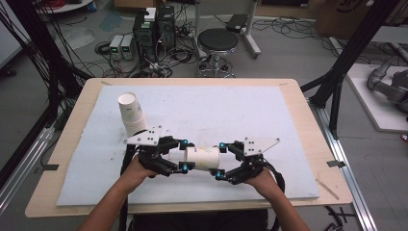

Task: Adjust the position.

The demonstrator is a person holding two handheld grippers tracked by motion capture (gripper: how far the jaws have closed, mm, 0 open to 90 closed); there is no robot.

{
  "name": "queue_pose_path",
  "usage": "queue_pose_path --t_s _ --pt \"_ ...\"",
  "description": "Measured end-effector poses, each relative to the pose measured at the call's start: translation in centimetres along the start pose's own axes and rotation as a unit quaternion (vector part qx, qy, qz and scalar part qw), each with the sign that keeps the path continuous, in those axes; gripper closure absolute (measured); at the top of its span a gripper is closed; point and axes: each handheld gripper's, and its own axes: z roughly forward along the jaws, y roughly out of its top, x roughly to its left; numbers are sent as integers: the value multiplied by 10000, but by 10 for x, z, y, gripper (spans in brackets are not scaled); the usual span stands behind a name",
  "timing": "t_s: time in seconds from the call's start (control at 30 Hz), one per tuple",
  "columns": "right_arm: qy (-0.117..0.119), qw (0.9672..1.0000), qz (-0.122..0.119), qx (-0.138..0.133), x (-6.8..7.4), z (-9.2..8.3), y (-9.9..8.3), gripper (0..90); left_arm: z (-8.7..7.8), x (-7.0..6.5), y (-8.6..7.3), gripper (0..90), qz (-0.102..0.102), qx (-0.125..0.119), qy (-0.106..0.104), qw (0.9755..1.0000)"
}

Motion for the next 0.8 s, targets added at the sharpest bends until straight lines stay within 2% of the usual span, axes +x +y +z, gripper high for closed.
queue_pose_path --t_s 0.33,0.4,0.43,0.47,0.5,0.57,0.67,0.7,0.77,0.8 --pt "14 10000 14 -93 -1 -1 1 315 -1 0 -5 356 -26 -158 -3 9999" --pt "76 9999 101 -104 -1 -2 1 315 -1 1 -5 331 -118 -190 -26 9997" --pt "35 9998 105 -146 -2 -3 2 315 0 1 -5 205 -178 -177 55 9997" --pt "35 9998 105 -146 -2 -3 2 315 0 1 -5 205 -236 -156 153 9995" --pt "30 9998 163 -126 -2 -5 2 315 -1 1 -5 167 -260 -155 203 9993" --pt "-16 9998 179 -92 -3 -7 3 314 -3 1 -4 146 -303 -88 383 9988" --pt "-117 9998 127 11 -4 -9 5 314 -5 1 -3 145 -284 9 475 9985" --pt "-202 9996 72 178 -5 -10 9 314 -6 0 -2 146 -269 44 495 9984" --pt "-235 9994 47 244 -5 -10 12 314 -8 0 0 146 -202 158 566 9981" --pt "-323 9983 -82 469 -5 -10 18 314 -9 0 3 145 -134 287 655 9973"
